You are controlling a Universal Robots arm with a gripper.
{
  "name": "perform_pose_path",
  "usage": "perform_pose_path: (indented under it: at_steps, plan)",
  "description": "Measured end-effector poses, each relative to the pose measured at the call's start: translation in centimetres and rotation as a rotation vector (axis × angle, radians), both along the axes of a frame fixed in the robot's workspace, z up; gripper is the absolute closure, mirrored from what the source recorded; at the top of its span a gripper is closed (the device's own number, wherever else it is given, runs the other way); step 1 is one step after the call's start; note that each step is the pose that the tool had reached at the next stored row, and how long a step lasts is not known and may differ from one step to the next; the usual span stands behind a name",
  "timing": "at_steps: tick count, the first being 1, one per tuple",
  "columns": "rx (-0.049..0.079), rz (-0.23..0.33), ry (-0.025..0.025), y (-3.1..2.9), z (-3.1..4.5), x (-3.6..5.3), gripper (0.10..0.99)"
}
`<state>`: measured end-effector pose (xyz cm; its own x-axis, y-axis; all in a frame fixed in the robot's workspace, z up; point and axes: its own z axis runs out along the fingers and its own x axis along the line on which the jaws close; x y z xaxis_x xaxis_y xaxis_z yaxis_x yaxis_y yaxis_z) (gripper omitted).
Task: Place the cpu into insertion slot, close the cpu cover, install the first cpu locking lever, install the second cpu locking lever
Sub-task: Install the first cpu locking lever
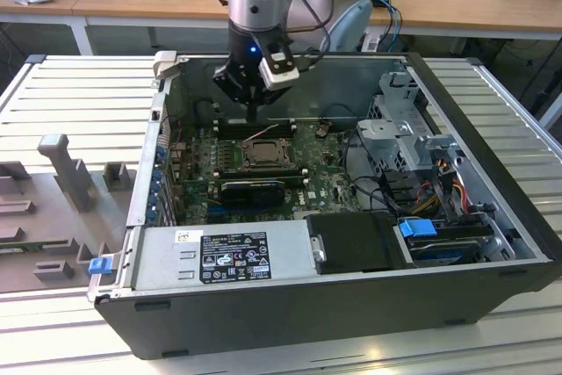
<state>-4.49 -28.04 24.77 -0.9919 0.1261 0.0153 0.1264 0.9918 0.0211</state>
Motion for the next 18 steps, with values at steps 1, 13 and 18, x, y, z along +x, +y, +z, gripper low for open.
perform_pose_path:
  at_steps: [1,13,18]
  plan:
    - [0.0,0.003,0.0001,0.0,-0.02,0.2,0.98]
    - [0.048,0.044,-0.0554,-0.41,-0.53,0.25,0.98]
    - [0.049,0.048,-0.054,-0.79,-1.69,0.89,0.98]
